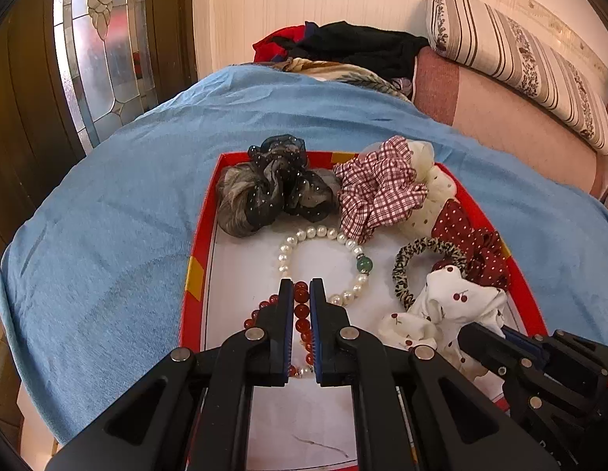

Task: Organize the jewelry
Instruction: 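Open both grippers to release the bracelet and scrunchie into the box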

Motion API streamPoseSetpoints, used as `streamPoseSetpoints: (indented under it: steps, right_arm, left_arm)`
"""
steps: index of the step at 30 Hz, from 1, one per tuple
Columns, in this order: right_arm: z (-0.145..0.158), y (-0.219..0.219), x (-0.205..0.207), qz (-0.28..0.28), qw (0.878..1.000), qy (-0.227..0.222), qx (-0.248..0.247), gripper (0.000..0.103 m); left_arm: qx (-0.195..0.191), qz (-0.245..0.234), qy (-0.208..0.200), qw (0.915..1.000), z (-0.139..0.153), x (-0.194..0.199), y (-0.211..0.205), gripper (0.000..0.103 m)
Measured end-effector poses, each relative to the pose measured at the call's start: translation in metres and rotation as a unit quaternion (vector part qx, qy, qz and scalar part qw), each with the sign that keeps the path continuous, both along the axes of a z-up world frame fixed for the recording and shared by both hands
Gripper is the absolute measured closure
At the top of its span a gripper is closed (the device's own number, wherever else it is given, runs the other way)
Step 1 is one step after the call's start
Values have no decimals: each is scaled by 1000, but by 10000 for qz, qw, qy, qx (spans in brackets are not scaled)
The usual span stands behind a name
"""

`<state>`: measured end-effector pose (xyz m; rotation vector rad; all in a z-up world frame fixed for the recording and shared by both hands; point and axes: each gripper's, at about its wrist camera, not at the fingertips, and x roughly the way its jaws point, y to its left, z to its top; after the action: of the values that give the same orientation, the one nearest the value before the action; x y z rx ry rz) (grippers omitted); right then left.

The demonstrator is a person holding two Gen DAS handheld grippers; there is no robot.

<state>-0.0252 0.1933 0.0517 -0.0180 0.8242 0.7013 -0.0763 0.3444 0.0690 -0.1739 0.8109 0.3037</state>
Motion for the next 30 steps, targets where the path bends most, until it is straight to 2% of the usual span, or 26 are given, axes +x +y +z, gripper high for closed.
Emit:
streamPoseSetpoints:
  steps: [18, 30]
  right_arm:
    - [-13, -9, 10, -311, 9991, 211, -172, 89]
    - [5, -23, -2, -347, 9993, 79, 64, 62]
  left_arm:
    - [29, -17, 202, 9998, -9, 5, -1, 95]
    - [62, -16, 132, 9999, -5, 5, -4, 93]
